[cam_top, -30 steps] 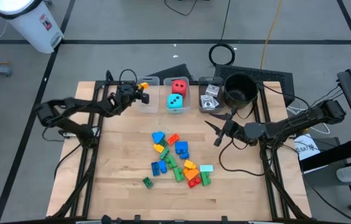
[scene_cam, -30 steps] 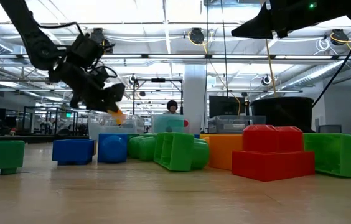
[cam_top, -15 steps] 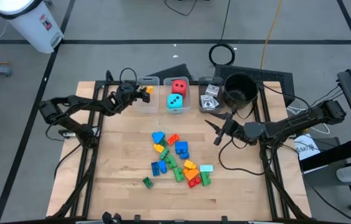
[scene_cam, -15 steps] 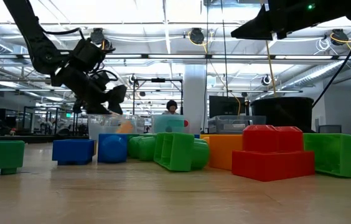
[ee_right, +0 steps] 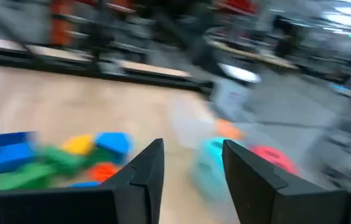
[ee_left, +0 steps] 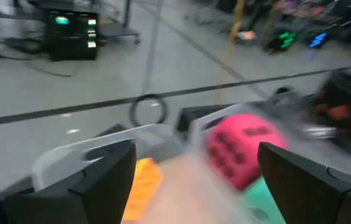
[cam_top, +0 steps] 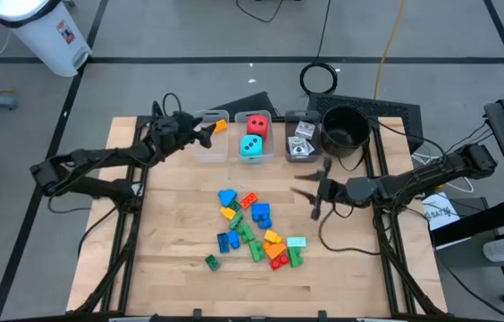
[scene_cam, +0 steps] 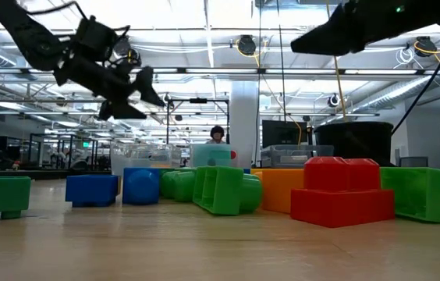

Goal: Pick & Place Toys
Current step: Put the light blue game piece into the left transparent bin

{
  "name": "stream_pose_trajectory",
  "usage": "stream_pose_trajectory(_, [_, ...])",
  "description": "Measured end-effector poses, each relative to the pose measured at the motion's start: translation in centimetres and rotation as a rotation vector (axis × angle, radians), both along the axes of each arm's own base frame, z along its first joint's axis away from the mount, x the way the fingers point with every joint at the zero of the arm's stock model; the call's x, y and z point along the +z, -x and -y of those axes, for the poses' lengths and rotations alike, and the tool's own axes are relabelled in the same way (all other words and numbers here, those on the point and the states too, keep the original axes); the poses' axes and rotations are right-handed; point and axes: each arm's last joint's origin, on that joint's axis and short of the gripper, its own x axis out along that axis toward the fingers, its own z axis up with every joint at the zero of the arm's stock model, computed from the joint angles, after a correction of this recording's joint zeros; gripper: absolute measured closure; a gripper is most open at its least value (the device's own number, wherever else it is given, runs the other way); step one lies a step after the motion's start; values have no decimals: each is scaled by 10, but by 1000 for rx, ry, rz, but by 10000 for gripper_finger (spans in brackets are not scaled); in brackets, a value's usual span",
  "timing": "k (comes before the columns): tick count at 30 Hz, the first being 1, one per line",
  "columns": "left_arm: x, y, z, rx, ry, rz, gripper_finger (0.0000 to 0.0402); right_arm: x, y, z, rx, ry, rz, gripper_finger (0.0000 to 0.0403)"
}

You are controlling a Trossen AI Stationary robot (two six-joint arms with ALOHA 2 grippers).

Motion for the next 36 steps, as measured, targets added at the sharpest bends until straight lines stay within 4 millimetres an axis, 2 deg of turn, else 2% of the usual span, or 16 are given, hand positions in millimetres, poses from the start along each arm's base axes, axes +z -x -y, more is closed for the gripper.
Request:
stream_pose_trajectory(3, [9, 0, 11, -68, 32, 46, 61, -1, -2, -5, 165, -70, 3, 240])
stream_pose_trajectory(7, [14, -3, 25, -146, 61, 64, 66, -10, -6, -13, 346, -174, -47, 182])
stream_pose_trajectory(11, [12, -9, 37, -198, 83, 57, 64, -41, -10, -27, 377, -267, -260, 125])
stream_pose_trajectory(14, [11, -13, 44, -230, 89, 47, 62, -63, -10, -40, 375, -321, -398, 106])
stream_pose_trajectory(19, [11, -17, 53, -269, 93, 43, 62, -93, -6, -71, 410, -362, -542, 119])
stream_pose_trajectory(23, [11, -19, 58, -259, 116, 63, 62, -110, 0, -88, 338, -325, -583, 139])
stream_pose_trajectory(30, [11, -21, 62, -237, 114, 65, 62, -131, -1, -93, 302, -361, -643, 153])
stream_pose_trajectory(36, [11, -21, 63, -243, 114, 65, 62, -135, -3, -94, 332, -328, -662, 188])
